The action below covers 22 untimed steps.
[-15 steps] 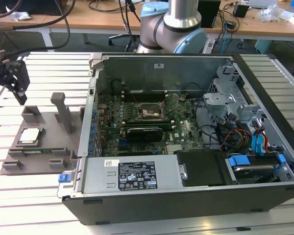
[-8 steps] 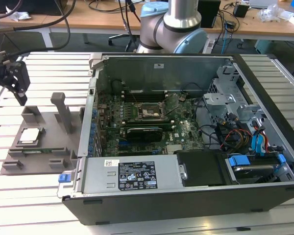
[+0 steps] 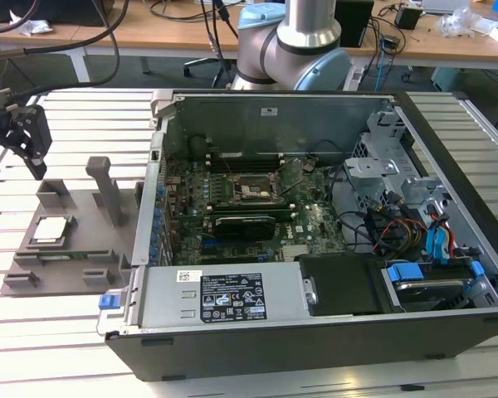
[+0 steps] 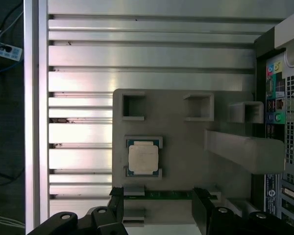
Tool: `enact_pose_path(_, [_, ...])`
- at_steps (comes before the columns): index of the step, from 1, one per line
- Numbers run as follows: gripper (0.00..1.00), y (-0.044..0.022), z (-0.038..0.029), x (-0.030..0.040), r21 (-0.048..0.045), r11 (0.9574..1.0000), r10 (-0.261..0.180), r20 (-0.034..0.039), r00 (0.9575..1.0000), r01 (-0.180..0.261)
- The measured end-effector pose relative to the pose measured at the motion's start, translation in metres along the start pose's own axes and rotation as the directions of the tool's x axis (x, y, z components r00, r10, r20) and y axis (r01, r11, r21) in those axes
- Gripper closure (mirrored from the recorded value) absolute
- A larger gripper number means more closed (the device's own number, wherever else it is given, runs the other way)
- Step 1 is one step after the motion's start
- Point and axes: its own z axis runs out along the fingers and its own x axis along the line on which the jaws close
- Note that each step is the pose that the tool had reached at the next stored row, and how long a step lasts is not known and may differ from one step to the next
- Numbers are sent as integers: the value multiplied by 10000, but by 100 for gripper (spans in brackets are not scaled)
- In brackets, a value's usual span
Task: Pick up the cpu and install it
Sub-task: 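Pick up the cpu and move it towards the insertion slot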
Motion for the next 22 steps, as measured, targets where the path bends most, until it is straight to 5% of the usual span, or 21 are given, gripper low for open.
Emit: enact_pose_path(22, [34, 1, 60, 2, 0, 10000, 0, 1, 10000, 0])
